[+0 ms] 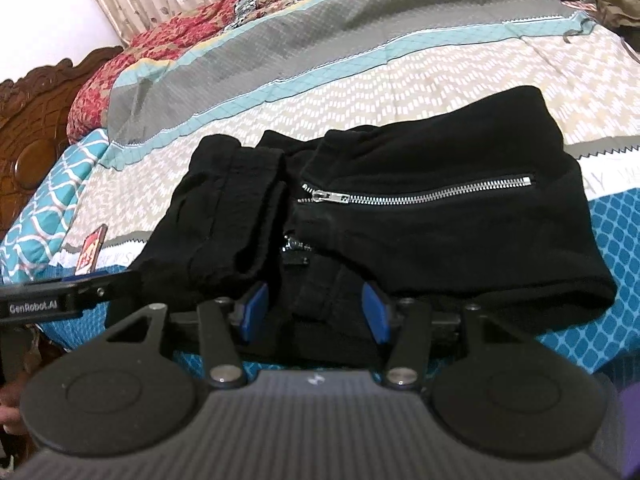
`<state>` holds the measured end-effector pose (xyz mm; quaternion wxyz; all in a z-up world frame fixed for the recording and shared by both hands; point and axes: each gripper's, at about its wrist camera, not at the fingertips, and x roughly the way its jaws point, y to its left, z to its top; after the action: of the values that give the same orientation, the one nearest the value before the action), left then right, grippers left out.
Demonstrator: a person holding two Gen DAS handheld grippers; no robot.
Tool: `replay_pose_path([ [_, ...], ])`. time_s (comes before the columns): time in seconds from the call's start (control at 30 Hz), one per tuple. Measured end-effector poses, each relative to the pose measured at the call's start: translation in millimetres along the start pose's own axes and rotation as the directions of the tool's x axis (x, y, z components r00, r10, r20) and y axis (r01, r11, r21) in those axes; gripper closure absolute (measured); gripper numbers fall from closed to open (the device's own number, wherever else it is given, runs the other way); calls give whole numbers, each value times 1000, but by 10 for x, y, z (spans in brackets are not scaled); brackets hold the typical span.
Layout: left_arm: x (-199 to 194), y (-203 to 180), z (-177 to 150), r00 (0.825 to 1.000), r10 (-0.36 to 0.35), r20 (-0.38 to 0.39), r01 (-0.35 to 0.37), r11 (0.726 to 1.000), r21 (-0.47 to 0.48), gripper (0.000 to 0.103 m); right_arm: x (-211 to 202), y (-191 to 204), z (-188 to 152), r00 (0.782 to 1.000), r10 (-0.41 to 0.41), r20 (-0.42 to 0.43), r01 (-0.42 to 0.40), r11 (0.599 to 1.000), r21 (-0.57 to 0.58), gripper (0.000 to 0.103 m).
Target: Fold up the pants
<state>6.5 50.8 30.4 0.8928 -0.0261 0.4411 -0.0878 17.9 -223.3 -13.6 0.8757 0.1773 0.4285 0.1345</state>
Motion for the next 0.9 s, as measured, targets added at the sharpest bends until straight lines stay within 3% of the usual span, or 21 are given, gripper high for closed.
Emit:
replay_pose_path([
  [0.27,-135,223,31,998,-44,40,48,994,-99,22,29,8,-23,1000,-3,-10,3,1000,-5,48],
  [0.57,-156,652,13,998,-30,58,44,964,-262,18,47,16,-34,1000,-13,-17,13,1000,-2,48],
  [0.9,-98,806,-43,998,-33,47,46,952,-303,18,94,52,-70,999,-27,-35,28,1000,4,48],
])
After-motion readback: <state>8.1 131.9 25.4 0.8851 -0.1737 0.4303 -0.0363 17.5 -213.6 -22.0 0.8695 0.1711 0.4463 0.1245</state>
